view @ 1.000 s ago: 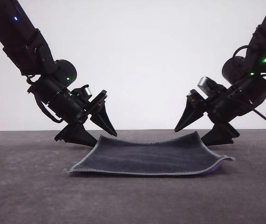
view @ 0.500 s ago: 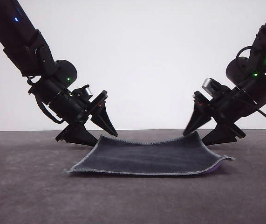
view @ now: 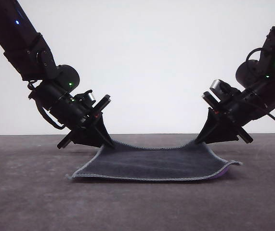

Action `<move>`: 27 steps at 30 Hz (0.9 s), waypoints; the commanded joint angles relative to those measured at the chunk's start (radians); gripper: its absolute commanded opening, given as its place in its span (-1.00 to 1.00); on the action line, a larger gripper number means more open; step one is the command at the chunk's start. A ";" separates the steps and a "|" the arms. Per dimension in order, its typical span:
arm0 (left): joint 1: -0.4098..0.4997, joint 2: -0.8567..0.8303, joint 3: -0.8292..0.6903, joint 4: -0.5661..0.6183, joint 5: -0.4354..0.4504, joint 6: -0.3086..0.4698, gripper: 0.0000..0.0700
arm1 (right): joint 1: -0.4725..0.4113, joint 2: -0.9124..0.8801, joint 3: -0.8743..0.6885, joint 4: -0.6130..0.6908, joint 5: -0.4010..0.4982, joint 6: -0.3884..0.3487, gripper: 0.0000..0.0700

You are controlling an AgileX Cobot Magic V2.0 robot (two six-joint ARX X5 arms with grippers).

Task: Fold clothes

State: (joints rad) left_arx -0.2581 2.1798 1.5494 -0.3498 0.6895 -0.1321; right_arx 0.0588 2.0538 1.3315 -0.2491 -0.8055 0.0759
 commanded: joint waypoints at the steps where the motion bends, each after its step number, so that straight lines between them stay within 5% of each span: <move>1: 0.000 -0.008 0.017 -0.012 0.036 0.035 -0.98 | -0.008 0.006 0.018 -0.023 -0.019 -0.037 -1.00; 12: -0.007 -0.078 0.017 -0.290 0.049 0.209 -0.98 | -0.013 -0.061 0.018 -0.336 -0.104 -0.252 -1.00; 27: -0.052 -0.087 0.017 -0.568 0.070 0.340 -0.98 | -0.014 -0.095 0.018 -0.667 -0.193 -0.425 -1.00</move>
State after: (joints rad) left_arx -0.3036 2.0882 1.5494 -0.9111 0.7515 0.1732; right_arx 0.0444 1.9511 1.3315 -0.9073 -0.9924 -0.3058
